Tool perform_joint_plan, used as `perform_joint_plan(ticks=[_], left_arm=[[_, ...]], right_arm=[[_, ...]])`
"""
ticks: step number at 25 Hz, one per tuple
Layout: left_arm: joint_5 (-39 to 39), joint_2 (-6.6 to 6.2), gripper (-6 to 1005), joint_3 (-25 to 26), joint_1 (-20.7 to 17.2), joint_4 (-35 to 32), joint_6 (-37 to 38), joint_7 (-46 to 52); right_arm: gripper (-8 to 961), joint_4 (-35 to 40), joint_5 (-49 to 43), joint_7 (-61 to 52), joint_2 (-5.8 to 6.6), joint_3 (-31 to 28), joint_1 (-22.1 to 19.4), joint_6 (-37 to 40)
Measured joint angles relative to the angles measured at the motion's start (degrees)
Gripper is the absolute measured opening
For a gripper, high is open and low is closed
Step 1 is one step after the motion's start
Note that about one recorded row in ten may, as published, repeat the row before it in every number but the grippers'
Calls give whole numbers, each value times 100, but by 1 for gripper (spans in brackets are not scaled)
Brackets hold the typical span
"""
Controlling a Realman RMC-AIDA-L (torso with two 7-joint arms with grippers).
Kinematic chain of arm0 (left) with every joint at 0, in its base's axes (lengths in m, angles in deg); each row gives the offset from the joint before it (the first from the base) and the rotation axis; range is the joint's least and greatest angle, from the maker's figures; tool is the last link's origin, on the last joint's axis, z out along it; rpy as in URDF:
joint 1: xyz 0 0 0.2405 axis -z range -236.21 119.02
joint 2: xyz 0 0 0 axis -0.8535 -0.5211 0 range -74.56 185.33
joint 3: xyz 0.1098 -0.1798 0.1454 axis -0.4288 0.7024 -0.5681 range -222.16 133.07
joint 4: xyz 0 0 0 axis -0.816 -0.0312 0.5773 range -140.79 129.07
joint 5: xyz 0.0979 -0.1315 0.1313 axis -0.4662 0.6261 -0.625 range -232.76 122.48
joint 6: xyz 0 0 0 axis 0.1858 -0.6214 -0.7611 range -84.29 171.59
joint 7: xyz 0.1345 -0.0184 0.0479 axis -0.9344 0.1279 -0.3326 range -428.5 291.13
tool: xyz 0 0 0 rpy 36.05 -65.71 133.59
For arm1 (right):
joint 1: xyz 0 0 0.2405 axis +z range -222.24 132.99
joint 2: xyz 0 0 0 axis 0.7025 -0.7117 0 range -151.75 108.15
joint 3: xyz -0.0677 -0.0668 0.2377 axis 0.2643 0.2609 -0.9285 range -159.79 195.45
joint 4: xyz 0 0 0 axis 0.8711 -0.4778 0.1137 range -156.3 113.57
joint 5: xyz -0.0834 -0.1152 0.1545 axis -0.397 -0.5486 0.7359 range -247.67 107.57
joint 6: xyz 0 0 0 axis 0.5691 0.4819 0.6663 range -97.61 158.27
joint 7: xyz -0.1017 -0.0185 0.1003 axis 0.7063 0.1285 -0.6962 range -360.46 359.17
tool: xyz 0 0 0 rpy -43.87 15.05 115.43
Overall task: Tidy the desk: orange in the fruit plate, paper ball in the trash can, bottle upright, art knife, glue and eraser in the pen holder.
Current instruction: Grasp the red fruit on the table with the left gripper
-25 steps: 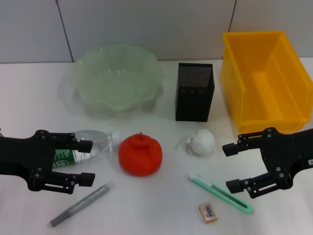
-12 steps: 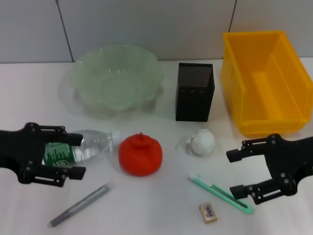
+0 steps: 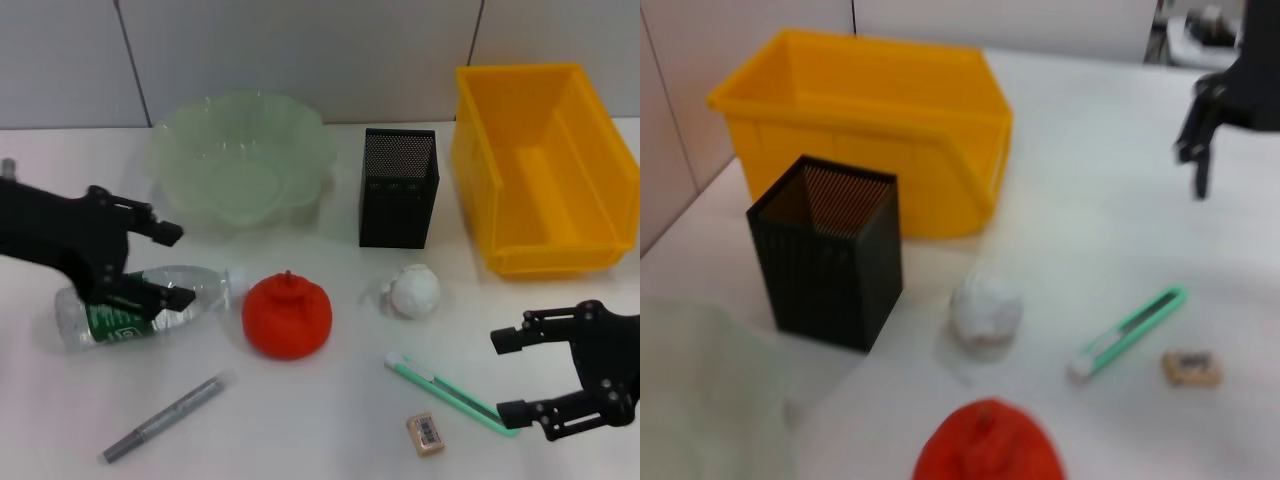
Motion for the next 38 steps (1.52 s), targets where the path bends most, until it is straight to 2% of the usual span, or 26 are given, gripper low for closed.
perform_joint_plan(ticks=[2, 4, 7, 8, 12, 15, 21, 24, 38], left_arm=[[-618, 193, 799, -159, 285, -16, -270, 41], [-718, 220, 799, -248, 338, 0, -352, 81], [-790, 243, 799, -851, 421, 51, -740, 351], [-790, 243, 799, -851, 421, 51, -740, 351], [-753, 261, 799, -2009, 454, 100, -1267, 816], [-731, 268, 798, -2395, 493, 250, -1519, 1020], [-535, 285, 798, -2459, 618, 617, -1801, 1050], [-367, 288, 798, -2589, 671, 1020, -2228, 1030], [-174, 287, 798, -2820, 740, 1697, -2955, 989]], right_arm=[[822, -2, 7, 1, 0, -2, -66, 2], [822, -2, 9, 1, 1, -13, -78, 2], [822, -14, 15, 15, -1, -113, -116, 2], [822, -14, 15, 15, -1, -113, -116, 2], [822, -45, 15, 65, -12, -194, -119, -29], [822, -53, 15, 72, -20, -194, -112, -40], [822, -54, 15, 115, -38, -193, -53, -51], [822, -74, 15, 138, -40, -193, -12, -55], [823, -203, 15, 216, -43, -194, 84, -121]])
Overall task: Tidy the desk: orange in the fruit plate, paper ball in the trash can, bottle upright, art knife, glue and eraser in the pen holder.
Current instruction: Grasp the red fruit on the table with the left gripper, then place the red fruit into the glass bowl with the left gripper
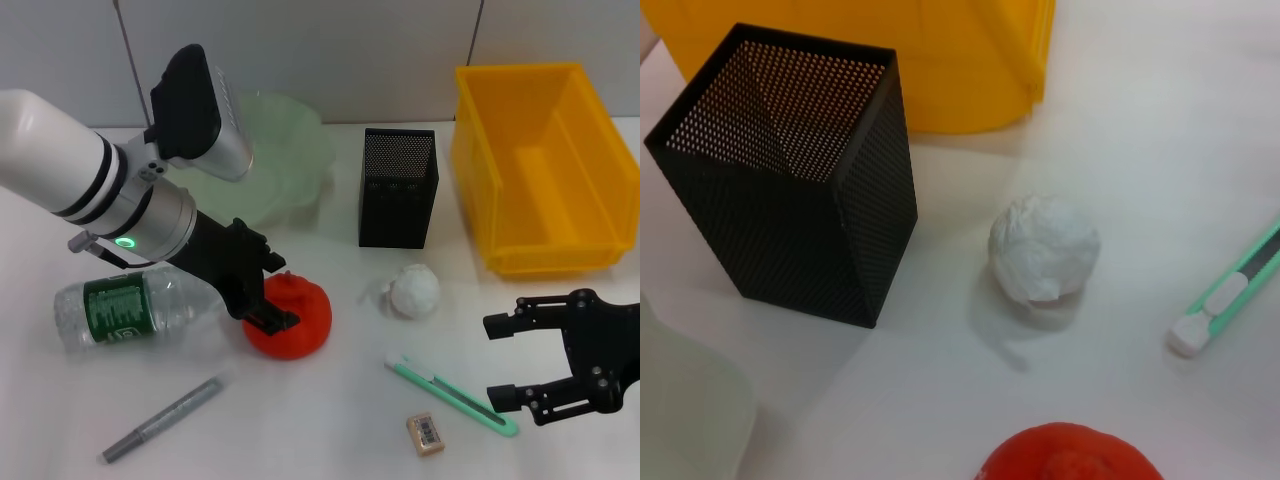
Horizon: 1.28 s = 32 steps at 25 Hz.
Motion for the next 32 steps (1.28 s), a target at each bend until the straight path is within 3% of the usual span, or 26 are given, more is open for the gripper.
perform_joint_plan(ticks=[11, 23, 27, 32], left_arm=[[141, 3, 728, -231, -25, 53, -204, -61], [263, 9, 464, -439, -39, 88, -286, -36], [475, -16, 264, -400, -170, 56, -315, -76], [820, -65, 210, -46, -531, -532, 94, -57]], right_arm=[[823, -6, -2, 6, 3, -8, 6, -77], [822, -18, -2, 6, 0, -8, 2, -84], [822, -18, -2, 6, -3, -8, 7, -83], [822, -18, 0, 5, -6, -8, 2, -83]])
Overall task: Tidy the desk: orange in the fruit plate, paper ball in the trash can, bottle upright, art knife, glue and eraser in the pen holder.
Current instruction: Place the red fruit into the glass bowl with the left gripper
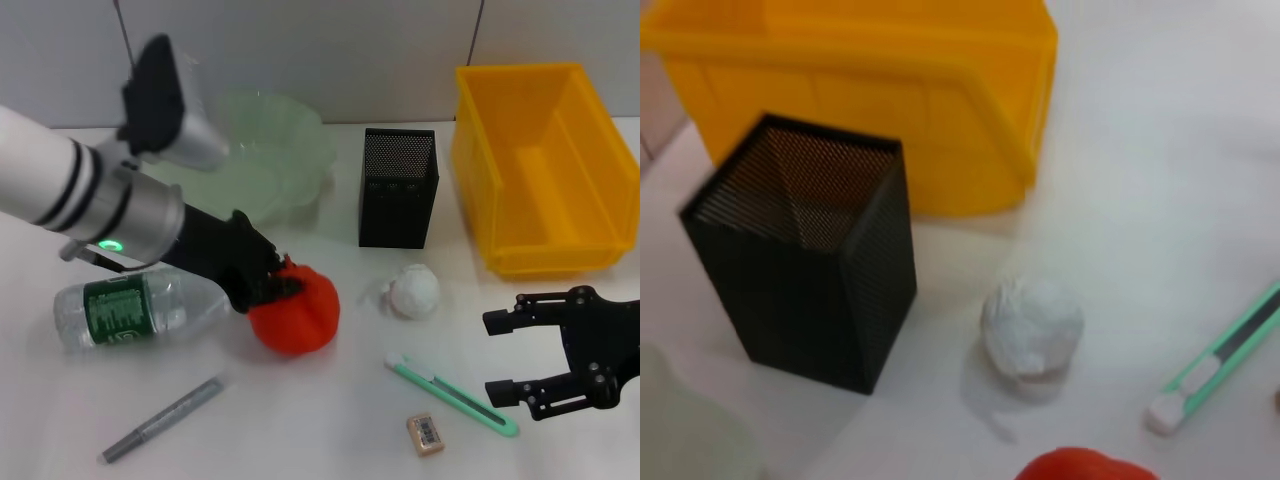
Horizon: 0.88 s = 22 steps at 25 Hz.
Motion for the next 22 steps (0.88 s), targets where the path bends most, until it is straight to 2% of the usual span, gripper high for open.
perform_joint_plan(ticks=[3, 7, 12, 17, 19, 20, 22], left_arm=[[32, 8, 145, 381, -77, -346, 388, 101], [172, -2, 136, 891, -59, -773, 703, 357], [201, -8, 132, 1410, 27, -1292, 717, 746], [201, -7, 133, 1573, 92, -1315, -92, 1149], [183, 14, 133, 1418, 121, -1059, -793, 1310], [183, 14, 132, 1418, 121, -1059, -793, 1310], [151, 21, 130, 1169, 140, -827, -1394, 1458]], right_arm=[[822, 0, 61, 26, -1, 0, -5, 0], [823, -16, 193, 112, -10, 0, -31, 3], [823, -50, 209, 155, -9, 9, -43, 118], [823, -76, 214, 208, -9, -45, -120, 140], [823, -110, 218, 228, -11, -65, -132, 132], [823, -124, 218, 232, -13, -71, -134, 127], [823, -135, 218, 235, -27, -70, -138, 114]])
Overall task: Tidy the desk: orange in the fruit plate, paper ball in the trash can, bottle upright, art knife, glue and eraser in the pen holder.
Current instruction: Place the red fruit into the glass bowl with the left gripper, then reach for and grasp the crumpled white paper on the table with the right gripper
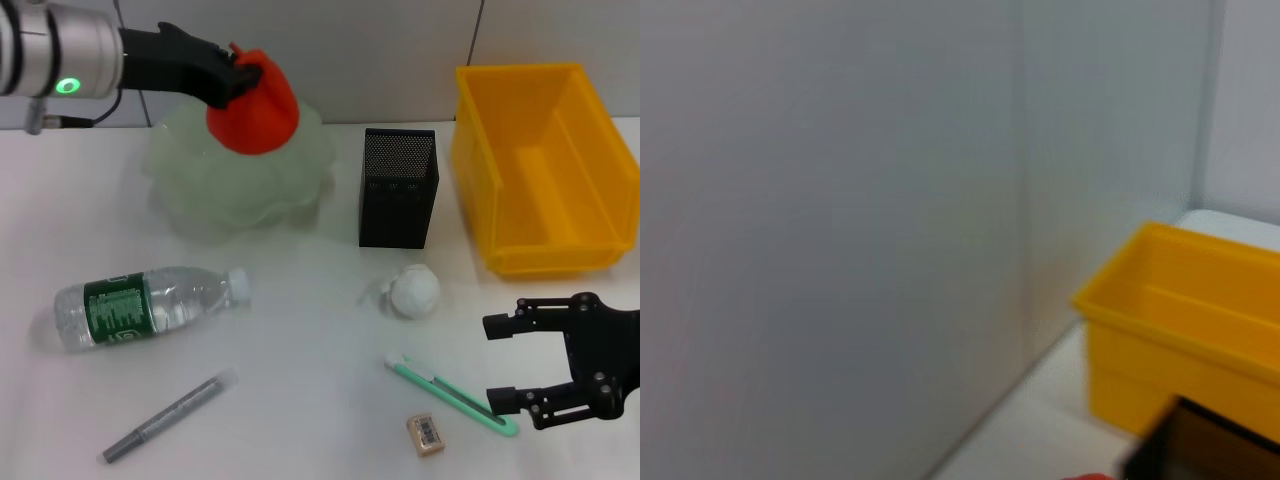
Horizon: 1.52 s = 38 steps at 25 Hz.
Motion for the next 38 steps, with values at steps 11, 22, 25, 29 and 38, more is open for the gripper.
perform_joint_plan(ticks=[11, 22, 25, 29, 38], left_arm=[[-31, -37, 140, -254, 196, 1015, -1688, 231], [-38, -25, 262, -307, 169, 1068, -1875, 263], [-39, -26, 331, -308, 159, 1069, -1844, 240], [-34, -27, 446, -308, 121, 1046, -1761, 198], [1218, -54, 798, -106, -623, 158, 26, -756]], right_arm=[[823, 2, 0, 2, -19, 24, -39, 16], [823, -29, 0, 2, -26, 43, -40, -12], [823, -43, 0, 2, -26, 36, -17, -19], [823, -66, 0, 2, -26, 43, 18, -27], [822, 54, -1, -124, -26, 1, 122, -28]])
